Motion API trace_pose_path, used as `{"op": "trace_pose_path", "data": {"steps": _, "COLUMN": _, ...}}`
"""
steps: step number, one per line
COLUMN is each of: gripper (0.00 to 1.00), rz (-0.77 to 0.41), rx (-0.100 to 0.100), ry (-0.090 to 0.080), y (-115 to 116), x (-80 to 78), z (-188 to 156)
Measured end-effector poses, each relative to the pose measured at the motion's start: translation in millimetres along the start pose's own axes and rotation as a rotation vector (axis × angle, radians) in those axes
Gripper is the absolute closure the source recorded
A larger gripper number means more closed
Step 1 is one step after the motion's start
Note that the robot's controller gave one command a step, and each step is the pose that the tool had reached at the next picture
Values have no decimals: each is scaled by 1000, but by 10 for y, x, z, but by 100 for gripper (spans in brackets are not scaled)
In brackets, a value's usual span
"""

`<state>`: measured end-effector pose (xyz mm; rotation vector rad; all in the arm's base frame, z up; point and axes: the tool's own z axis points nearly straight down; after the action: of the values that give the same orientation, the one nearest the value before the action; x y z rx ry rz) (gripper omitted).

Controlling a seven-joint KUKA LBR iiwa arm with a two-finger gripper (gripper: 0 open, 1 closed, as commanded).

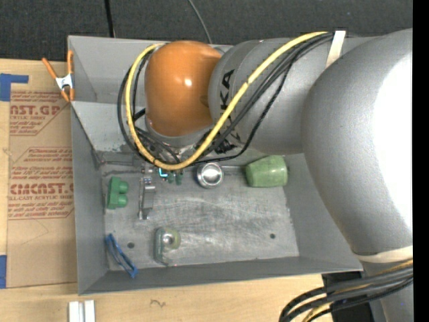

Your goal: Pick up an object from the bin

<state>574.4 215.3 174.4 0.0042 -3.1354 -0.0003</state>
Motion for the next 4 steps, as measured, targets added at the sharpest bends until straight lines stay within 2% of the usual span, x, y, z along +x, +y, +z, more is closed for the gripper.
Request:
{"op": "trace_pose_path", "data": {"steps": 1, "gripper": 0, "rz": -379, "rx": -3, "ry": -36, "y": 335, "x": -236, "z": 930}}
{"op": "trace_pose_path", "data": {"steps": 2, "gripper": 0, "rz": -452, "rx": 0, "ry": -13, "y": 292, "x": -168, "z": 721}}
{"op": "trace_pose_path", "data": {"steps": 3, "gripper": 0, "rz": -631, "rx": 1, "ry": -10, "y": 316, "x": -179, "z": 734}}
{"op": "trace_pose_path", "data": {"steps": 4, "gripper": 0, "rz": -858, "rx": -2, "ry": -40, "y": 348, "x": -275, "z": 930}}
